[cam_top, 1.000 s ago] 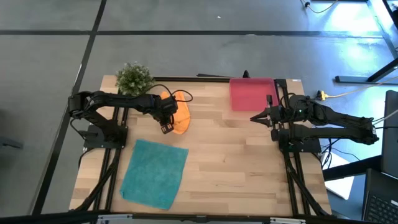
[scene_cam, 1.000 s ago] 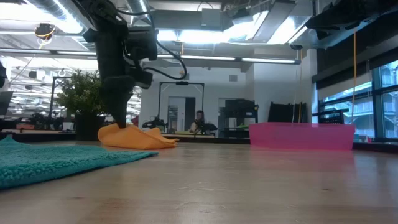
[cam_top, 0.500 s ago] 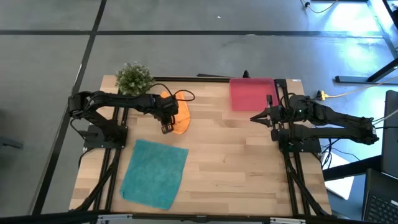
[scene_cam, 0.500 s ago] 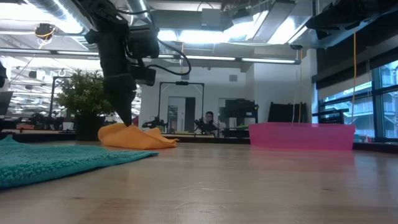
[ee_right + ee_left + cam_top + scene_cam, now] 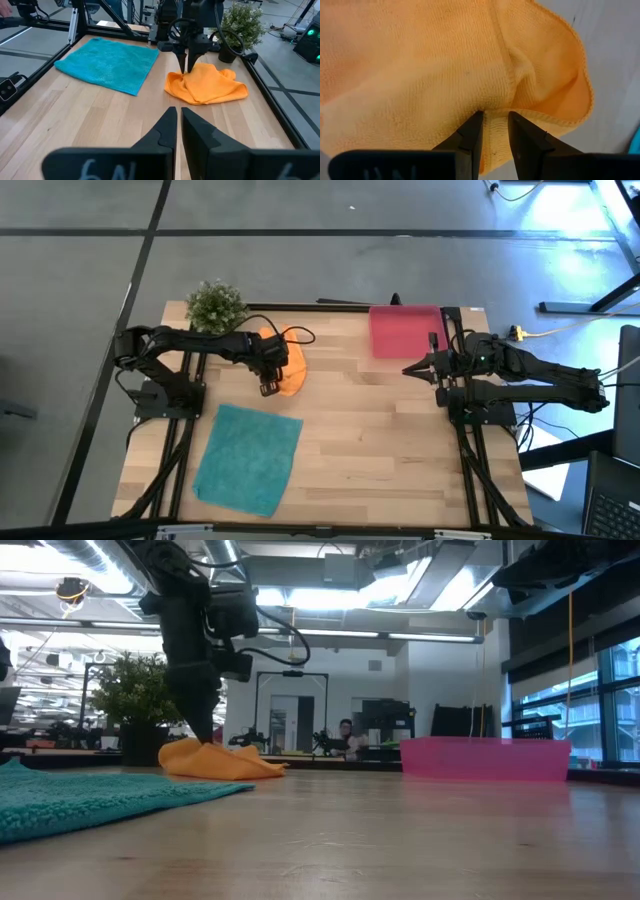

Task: Roll microfiber towels into tight, uniform cylinder then place into a basket
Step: Fold the orange microfiber towel

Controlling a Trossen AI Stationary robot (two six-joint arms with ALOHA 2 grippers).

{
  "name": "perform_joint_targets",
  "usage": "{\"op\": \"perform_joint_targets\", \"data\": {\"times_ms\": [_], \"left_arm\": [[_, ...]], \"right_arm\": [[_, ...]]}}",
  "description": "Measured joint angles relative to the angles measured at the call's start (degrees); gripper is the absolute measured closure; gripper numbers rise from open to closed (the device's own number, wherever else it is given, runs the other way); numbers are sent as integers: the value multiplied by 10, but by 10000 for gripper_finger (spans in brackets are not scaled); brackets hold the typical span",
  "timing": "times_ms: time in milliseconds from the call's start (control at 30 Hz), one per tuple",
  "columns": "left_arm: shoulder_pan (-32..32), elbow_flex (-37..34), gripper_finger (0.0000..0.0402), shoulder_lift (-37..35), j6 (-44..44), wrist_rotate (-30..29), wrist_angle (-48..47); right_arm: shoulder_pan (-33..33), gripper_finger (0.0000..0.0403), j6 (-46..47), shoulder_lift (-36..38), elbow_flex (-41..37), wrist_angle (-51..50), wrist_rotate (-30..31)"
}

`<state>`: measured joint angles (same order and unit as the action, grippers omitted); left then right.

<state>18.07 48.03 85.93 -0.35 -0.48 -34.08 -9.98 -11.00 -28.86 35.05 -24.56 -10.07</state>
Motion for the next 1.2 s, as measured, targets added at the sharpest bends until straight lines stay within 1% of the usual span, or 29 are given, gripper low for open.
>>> {"op": "perform_joint_targets", "data": {"times_ms": [100, 267, 567, 700, 833, 1000, 1100, 1200], "left_arm": [[0, 0, 321, 0, 2, 13, -2], [0, 0, 321, 0, 25, 55, -2], [0, 0, 321, 0, 16, 58, -7], [0, 0, 321, 15, -8, 60, -20], [-3, 0, 321, 40, -10, 60, -16], [-9, 0, 323, 55, -7, 60, -15], [-10, 0, 342, 56, -6, 60, -15], [-10, 0, 382, 56, -6, 60, -16]], "right_arm": [[0, 375, 1, 0, 0, 0, 0], [0, 375, 0, 0, 0, 0, 0], [0, 375, 0, 0, 0, 0, 0], [0, 375, 0, 0, 0, 0, 0], [0, 375, 0, 0, 0, -1, 0], [0, 375, 0, 0, 0, -1, 0], [0, 375, 0, 0, 0, -1, 0], [0, 375, 0, 0, 0, -1, 0]]}}
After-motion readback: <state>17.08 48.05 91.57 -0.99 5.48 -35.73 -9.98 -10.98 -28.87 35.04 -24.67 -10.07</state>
